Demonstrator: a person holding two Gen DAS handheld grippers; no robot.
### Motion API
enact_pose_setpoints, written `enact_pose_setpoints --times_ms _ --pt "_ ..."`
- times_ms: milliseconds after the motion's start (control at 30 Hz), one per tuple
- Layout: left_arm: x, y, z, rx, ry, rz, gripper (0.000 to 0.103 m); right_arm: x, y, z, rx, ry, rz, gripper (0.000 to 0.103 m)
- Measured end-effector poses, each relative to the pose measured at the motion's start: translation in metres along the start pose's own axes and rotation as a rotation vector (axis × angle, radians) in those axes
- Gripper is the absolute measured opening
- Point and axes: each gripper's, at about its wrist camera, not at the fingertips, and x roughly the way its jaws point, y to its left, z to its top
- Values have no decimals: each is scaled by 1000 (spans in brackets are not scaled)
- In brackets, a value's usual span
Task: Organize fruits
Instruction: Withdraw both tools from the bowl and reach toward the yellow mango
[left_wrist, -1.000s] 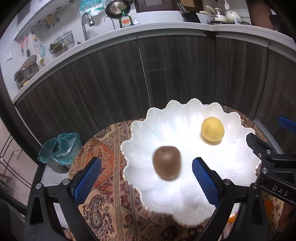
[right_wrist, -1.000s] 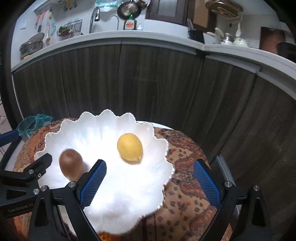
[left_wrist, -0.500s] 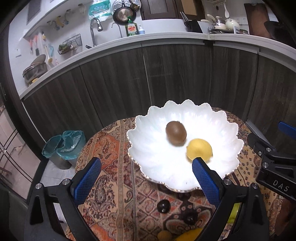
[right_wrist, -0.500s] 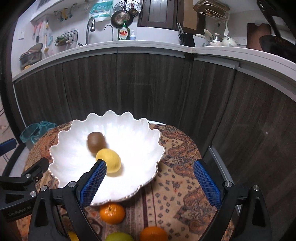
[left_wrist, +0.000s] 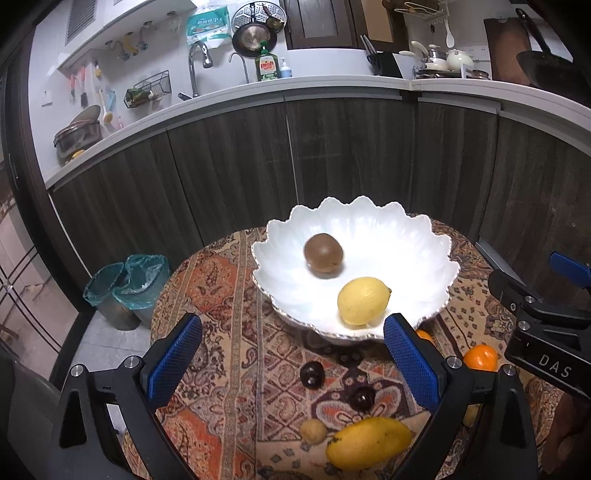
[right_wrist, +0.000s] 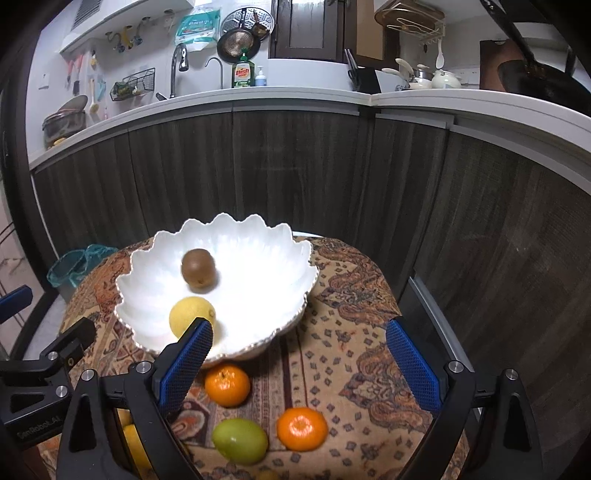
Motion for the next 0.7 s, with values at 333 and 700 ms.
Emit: enact_pose_setpoints --times_ms 333,700 --pt "-10 -5 -28 -35 20 -21 100 -12 -7 -27 10 16 -6 96" --pt "-2 -22 -65 -59 83 -59 100 -24 -19 -58 8 33 -24 96"
